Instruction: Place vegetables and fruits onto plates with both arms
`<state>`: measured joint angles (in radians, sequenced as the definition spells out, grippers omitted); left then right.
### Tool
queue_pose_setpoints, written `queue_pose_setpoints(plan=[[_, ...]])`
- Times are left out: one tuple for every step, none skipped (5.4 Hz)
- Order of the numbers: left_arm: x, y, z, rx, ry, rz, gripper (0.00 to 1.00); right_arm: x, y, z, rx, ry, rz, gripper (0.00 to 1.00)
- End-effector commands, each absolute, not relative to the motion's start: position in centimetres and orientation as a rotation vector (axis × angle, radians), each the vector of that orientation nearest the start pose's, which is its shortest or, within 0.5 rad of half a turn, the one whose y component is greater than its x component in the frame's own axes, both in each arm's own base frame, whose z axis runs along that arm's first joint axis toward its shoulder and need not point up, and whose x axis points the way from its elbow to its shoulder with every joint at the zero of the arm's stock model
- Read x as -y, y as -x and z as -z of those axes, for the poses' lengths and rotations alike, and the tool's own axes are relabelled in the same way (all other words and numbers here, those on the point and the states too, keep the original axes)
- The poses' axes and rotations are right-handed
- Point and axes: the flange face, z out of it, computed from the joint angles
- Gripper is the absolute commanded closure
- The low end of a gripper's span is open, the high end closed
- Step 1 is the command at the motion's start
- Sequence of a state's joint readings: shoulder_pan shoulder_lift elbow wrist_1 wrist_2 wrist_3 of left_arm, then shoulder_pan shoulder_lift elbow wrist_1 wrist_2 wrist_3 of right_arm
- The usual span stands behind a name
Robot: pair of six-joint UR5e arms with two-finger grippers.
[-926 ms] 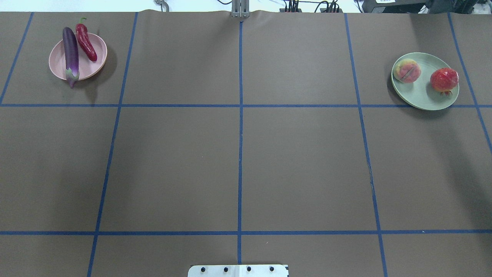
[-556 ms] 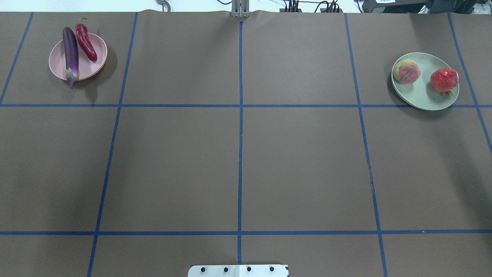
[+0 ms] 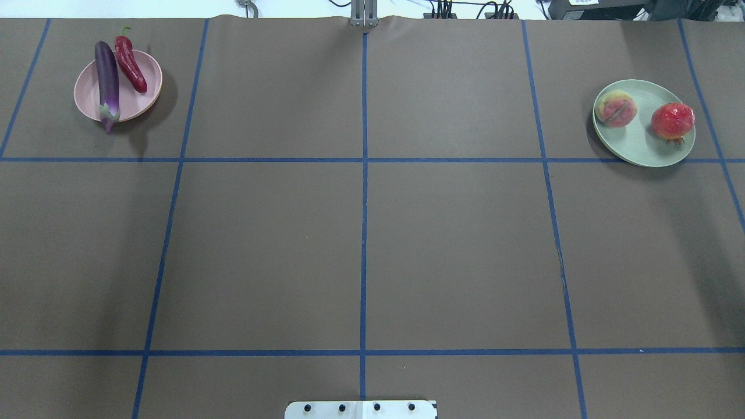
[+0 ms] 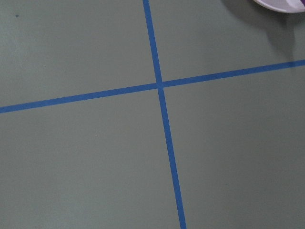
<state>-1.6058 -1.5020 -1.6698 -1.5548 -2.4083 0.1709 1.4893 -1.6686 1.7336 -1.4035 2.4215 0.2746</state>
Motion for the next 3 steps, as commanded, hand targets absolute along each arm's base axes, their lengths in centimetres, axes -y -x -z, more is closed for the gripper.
queue_pose_setpoints(plan=[[46.0, 7.5, -64.1, -0.831, -0.097, -0.134, 0.00, 45.9, -3.2, -60.6, 0.879, -0.061, -0.108, 0.00], [46.0, 7.7, -64.2, -0.808, -0.098, -0.137, 0.00, 45.4, -5.1, -60.9, 0.899, -0.080, -0.122, 0.00], [46.1, 7.6, -64.2, -0.808, -0.097, -0.138, 0.00, 44.3, -5.5, -61.9, 0.893, -0.088, -0.077, 0.00]])
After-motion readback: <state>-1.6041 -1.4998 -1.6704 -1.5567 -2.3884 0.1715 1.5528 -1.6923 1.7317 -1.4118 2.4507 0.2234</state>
